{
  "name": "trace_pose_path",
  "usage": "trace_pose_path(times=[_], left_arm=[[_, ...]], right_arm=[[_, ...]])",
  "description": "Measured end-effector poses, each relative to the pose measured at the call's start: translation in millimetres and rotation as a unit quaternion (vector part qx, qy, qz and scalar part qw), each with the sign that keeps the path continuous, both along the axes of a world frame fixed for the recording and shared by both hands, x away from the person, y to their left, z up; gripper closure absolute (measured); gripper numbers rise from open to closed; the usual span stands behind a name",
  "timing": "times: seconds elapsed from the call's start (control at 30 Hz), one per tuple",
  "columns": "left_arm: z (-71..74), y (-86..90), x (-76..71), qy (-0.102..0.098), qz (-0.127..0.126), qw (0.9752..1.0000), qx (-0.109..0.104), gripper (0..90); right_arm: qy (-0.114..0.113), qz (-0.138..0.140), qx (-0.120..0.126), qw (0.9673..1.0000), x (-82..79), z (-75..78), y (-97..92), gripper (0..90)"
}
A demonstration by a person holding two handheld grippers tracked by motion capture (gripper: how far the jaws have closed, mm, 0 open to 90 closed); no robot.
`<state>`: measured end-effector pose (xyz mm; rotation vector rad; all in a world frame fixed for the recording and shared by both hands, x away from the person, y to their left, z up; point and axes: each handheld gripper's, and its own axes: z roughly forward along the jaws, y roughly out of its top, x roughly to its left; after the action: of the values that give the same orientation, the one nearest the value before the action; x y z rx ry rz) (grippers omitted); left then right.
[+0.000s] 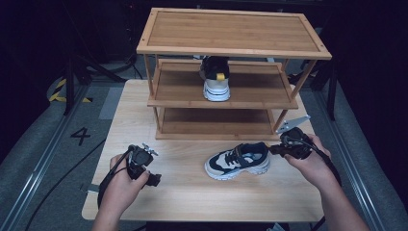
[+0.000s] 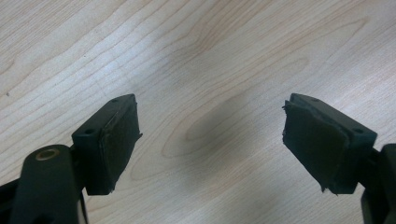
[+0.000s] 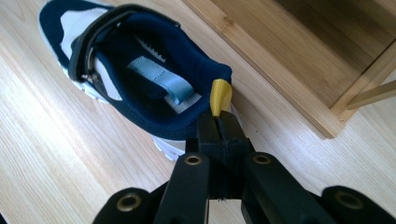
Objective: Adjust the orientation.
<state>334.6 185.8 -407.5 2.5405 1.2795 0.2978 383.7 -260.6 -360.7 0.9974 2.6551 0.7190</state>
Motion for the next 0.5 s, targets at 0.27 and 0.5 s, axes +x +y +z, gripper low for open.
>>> trace_pose_path(times=[0.27, 0.5], left_arm=[[-0.9, -12.0, 9.0, 0.006, -0.019, 0.9998, 0.002, 18.9], [-2.3, -24.5, 18.8, 0.014, -0.041, 0.9990, 0.009, 18.9]], right_arm=[[0.040, 0.052, -0.023, 0.9976, -32.7, 11.2, 4.0, 90.0], [0.073, 0.087, -0.041, 0.9927, -56.6, 13.6, 9.1, 90.0]])
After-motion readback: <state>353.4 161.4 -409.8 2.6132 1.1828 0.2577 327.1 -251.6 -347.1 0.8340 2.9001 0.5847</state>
